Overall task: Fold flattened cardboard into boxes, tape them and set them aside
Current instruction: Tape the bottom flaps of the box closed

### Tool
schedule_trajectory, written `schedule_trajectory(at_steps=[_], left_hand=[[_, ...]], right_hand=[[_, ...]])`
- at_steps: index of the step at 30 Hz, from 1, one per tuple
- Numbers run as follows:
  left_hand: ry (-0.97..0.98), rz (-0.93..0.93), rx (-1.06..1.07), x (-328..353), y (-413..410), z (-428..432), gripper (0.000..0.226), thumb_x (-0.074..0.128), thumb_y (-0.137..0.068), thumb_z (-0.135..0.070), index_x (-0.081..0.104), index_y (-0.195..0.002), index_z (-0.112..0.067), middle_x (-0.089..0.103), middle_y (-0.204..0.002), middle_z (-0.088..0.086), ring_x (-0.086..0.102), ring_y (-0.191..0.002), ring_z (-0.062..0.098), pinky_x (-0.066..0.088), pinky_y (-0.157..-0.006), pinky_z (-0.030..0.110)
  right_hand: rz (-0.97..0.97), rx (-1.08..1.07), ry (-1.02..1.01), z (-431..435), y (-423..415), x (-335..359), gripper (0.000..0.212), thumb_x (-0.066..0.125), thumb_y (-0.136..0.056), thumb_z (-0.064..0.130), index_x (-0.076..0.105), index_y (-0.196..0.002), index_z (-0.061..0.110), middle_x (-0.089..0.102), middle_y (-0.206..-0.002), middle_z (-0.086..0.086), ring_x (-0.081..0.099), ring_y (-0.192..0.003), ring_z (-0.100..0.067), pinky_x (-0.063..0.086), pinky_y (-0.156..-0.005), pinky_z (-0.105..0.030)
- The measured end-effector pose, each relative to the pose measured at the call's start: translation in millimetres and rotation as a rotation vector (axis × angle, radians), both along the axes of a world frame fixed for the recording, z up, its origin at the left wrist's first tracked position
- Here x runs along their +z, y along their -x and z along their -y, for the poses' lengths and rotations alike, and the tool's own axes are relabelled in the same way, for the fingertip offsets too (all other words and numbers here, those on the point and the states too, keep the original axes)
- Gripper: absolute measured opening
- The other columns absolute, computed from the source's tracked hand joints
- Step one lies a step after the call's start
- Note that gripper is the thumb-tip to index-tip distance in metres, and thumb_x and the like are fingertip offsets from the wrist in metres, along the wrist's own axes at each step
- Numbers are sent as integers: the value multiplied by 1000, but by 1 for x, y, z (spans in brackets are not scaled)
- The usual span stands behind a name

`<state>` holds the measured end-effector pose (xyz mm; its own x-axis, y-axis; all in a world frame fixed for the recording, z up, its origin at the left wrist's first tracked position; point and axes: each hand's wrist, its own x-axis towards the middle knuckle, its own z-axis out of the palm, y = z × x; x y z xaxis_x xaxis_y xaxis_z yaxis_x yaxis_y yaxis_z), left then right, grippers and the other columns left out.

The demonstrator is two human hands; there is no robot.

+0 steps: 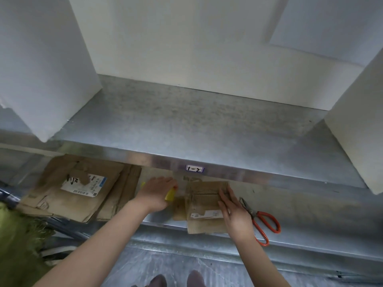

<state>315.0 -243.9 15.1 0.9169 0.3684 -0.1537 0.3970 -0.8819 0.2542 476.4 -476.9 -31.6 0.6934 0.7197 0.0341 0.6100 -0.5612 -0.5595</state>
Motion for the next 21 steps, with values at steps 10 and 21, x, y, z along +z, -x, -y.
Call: schedule_trajectory(at_steps=[10,21], left_hand=[[-2,-56,67,2,17,-38,35,61,-79,-20,48,-108,-34,53,-118,-11,53,-105,18,38,-80,29],[120,230,56,-11,33,-9,33,62,-72,-40,52,-102,-29,58,-104,-10,57,-93,19,44,-72,28]], right_hand=[[34,-16,38,-1,1,1,39,43,-101,39,46,-140,41,19,-155,21,59,-115,-5,46,-76,-13],[385,10,19,-17,29,26,41,37,-90,28,63,-121,22,58,-131,-4,46,-130,-38,54,-91,-47]])
